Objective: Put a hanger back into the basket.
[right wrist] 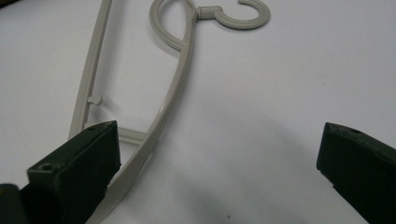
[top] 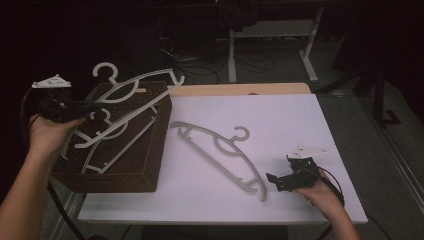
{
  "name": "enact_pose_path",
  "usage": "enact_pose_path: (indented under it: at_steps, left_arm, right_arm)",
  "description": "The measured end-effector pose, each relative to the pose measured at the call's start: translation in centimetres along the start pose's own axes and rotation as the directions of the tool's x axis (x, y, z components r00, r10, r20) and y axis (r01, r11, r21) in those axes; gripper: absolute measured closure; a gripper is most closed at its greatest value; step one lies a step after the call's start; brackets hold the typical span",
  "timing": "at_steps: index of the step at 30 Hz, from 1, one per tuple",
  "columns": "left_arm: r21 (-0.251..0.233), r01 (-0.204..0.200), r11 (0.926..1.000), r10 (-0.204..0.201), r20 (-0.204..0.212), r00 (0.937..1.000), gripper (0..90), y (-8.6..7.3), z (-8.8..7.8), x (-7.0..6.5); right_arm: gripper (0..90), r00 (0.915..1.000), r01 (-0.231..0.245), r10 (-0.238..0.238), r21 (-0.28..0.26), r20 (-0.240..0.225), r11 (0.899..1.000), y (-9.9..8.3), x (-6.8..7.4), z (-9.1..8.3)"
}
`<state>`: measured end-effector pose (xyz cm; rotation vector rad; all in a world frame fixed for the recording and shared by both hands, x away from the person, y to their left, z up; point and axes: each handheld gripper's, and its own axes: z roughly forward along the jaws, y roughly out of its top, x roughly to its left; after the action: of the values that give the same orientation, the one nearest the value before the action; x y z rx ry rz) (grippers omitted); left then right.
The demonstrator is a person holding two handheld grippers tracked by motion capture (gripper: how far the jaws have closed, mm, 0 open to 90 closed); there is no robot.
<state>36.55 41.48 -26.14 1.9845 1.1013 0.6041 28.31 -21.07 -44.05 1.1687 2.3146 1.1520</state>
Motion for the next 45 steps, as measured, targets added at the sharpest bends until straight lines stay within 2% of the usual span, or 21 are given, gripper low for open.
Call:
enact_pose_path:
  at_steps: [2,7,12,19,22,25,26,28,29,32,33,34,35,36,38,39,40,42,43,44,45]
  left_arm:
    - [0.010,0.015,0.9998,-0.015,-0.030,0.9994,81.8,-1.2,-0.1,1.2]
    - [0.038,0.027,0.9989,-0.024,-0.072,0.9971,81.8,-2.7,0.3,2.6]
    - [0.086,0.037,0.9956,-0.026,-0.120,0.9924,81.7,-4.1,1.8,3.7]
    - [0.145,0.050,0.9881,-0.028,-0.148,0.9885,81.7,-4.7,4.1,3.9]
    - [0.182,0.069,0.9809,-0.041,-0.157,0.9868,81.5,-5.4,5.5,3.9]
    - [0.199,0.077,0.9770,-0.047,-0.150,0.9876,80.7,-5.7,6.0,3.8]
    - [0.193,0.100,0.9761,-0.072,-0.149,0.9862,68.4,-5.9,6.2,3.9]
    - [0.186,0.113,0.9761,-0.086,-0.147,0.9855,61.9,-5.9,6.1,4.0]
    - [0.179,0.115,0.9771,-0.088,-0.150,0.9848,61.9,-5.9,6.1,4.0]
    - [0.147,0.121,0.9817,-0.105,-0.116,0.9878,54.2,-5.6,5.8,3.6]
    - [0.147,0.121,0.9817,-0.105,-0.116,0.9878,51.4,-5.6,5.8,3.6]
    - [0.128,0.126,0.9838,-0.116,-0.084,0.9897,49.4,-5.4,5.7,3.4]
    - [0.128,0.126,0.9838,-0.116,-0.084,0.9897,47.6,-5.4,5.7,3.4]
    - [0.104,0.132,0.9858,-0.128,-0.046,0.9908,45.7,-5.2,5.6,3.0]
    - [0.089,0.133,0.9871,-0.133,-0.004,0.9911,43.3,-4.9,5.6,2.4]
    - [0.089,0.133,0.9871,-0.133,-0.004,0.9911,41.8,-4.9,5.6,2.4]
    - [0.080,0.122,0.9893,-0.125,0.036,0.9915,40.8,-4.6,5.7,1.7]
    - [0.063,0.117,0.9911,-0.122,0.077,0.9896,38.8,-4.2,5.7,1.0]
    - [0.063,0.117,0.9911,-0.122,0.077,0.9896,37.8,-4.2,5.7,1.0]
    - [0.042,0.112,0.9928,-0.117,0.118,0.9862,37.1,-3.7,5.8,0.2]
    - [0.042,0.112,0.9928,-0.117,0.118,0.9862,36.2,-3.7,5.8,0.2]
  right_arm:
    - [0.0,1.0000,0.001,-0.001,-0.001,0.003,1.000,0.0,0.0,0.0]
    - [0.0,1.0000,0.000,0.000,0.002,0.003,1.000,0.0,0.0,0.0]
    - [0.0,1.0000,-0.002,0.002,0.004,0.006,1.000,0.0,0.0,0.1]
    - [0.0,1.0000,-0.004,0.004,0.006,0.007,1.000,0.0,0.0,0.1]
    - [0.0,1.0000,-0.005,0.005,0.007,0.008,1.000,0.0,-0.1,0.1]
    - [0.0,1.0000,-0.005,0.005,0.006,0.009,1.000,-0.1,-0.1,0.0]
    - [0.0,0.9999,-0.004,0.004,0.005,0.010,1.000,-0.1,-0.2,0.0]
    - [0.0,0.9999,-0.003,0.003,0.004,0.010,1.000,-0.1,-0.2,0.0]
    - [0.0,0.9999,-0.003,0.003,0.004,0.010,1.000,-0.1,-0.2,0.0]
    - [0.0,0.9999,-0.002,0.002,0.005,0.010,1.000,0.0,-0.1,0.0]
    - [0.0,0.9999,-0.002,0.002,0.005,0.010,1.000,0.0,-0.1,0.0]
    - [0.0,1.0000,-0.002,0.002,0.006,0.008,1.000,0.0,-0.1,0.0]
    - [0.0,1.0000,-0.001,0.000,0.006,0.009,1.000,0.0,-0.1,0.0]
    - [0.0,1.0000,0.000,0.000,0.006,0.009,1.000,0.0,-0.1,0.0]
    - [0.0,1.0000,0.000,0.000,0.005,0.009,1.000,0.0,-0.1,0.1]
    - [0.0,1.0000,-0.001,0.001,0.005,0.008,1.000,0.0,-0.1,0.1]
    - [0.0,1.0000,-0.001,0.001,0.006,0.009,1.000,0.0,-0.1,0.1]
    - [0.0,1.0000,-0.001,0.001,0.006,0.008,1.000,0.0,-0.1,0.1]
    - [0.0,1.0000,0.000,0.000,0.006,0.008,1.000,0.0,-0.1,0.0]
    - [0.0,1.0000,0.001,-0.001,0.006,0.009,1.000,0.0,-0.1,0.0]
    - [0.0,1.0000,0.001,-0.001,0.006,0.009,1.000,0.0,-0.1,0.0]
